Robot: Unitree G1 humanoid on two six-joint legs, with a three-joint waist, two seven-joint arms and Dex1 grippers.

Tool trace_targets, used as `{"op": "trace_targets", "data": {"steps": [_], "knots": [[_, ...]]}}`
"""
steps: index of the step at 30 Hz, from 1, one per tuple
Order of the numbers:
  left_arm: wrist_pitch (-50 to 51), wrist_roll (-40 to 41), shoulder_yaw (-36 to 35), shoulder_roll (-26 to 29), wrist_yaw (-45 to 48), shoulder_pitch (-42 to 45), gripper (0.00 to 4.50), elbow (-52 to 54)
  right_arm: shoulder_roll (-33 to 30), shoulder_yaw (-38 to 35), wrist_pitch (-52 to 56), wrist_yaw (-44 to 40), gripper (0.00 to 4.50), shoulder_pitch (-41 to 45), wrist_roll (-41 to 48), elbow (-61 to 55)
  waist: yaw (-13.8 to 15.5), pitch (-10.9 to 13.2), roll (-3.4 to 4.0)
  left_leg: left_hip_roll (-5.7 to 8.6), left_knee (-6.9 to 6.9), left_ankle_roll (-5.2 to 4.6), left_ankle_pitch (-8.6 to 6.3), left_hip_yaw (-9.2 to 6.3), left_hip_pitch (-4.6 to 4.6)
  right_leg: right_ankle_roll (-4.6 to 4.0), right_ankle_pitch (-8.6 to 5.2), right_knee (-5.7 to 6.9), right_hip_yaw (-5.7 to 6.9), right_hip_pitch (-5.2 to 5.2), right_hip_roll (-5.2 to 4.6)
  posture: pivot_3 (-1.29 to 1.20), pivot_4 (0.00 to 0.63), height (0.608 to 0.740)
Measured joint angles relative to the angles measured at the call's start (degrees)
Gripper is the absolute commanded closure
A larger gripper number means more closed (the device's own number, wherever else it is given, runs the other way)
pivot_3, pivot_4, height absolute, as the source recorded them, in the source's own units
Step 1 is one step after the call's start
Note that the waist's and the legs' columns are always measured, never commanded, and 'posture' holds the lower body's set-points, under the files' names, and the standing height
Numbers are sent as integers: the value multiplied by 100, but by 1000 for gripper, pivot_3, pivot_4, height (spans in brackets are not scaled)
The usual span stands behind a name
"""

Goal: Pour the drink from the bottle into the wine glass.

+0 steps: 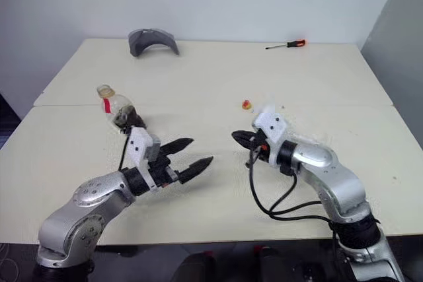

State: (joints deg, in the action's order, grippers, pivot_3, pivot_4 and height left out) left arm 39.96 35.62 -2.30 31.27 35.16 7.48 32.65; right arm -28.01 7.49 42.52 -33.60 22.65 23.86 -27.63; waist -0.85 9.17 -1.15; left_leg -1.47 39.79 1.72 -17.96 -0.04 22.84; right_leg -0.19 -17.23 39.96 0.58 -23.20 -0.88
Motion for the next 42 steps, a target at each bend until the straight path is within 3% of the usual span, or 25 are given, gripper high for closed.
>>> {"op": "trace_targets", "data": {"steps": [10,11,15,21,28,33,42], "knots": [[-334,-32,501,521,1465,653,0,-784,-904,-667,303,394,216,-1140,-296,-837,45,1,2,1,1,-2,-1,2,-2,1,-1,-2,-5,2,7,0,150,740],[-392,-54,545,544,1570,691,0,-851,-984,-668,303,415,23,-1259,-368,-907,46,1,2,2,1,-2,-1,3,-2,1,-1,-2,-7,2,7,0,150,740],[-538,-80,662,553,1884,814,0,-1018,-1599,-617,99,452,23,-1526,-943,-1053,58,2,3,3,2,-2,-1,3,-2,2,-2,-4,-7,2,8,0,150,740],[-644,-186,780,553,2085,875,0,-1126,-1851,-437,-532,495,23,-1578,-1717,-786,54,2,3,1,3,-1,0,5,-2,2,-2,-3,-9,2,12,0,150,740],[-714,-306,810,370,2065,1024,0,-1346,-2225,421,-1430,478,23,-902,-3170,198,57,2,3,2,5,1,0,7,-2,2,-2,-4,-10,1,13,0,150,740],[-715,-306,790,367,1995,876,0,-1278,-2185,920,-1730,460,23,-747,-3945,808,55,2,4,0,6,18,10,10,-3,1,-2,-2,-13,0,12,0,150,740],[-712,-303,724,354,1746,649,0,-1108,-1800,963,-2018,305,23,-457,-4362,1352,58,2,4,0,6,18,10,10,-2,1,-2,-2,-13,1,11,0,150,740]]}}
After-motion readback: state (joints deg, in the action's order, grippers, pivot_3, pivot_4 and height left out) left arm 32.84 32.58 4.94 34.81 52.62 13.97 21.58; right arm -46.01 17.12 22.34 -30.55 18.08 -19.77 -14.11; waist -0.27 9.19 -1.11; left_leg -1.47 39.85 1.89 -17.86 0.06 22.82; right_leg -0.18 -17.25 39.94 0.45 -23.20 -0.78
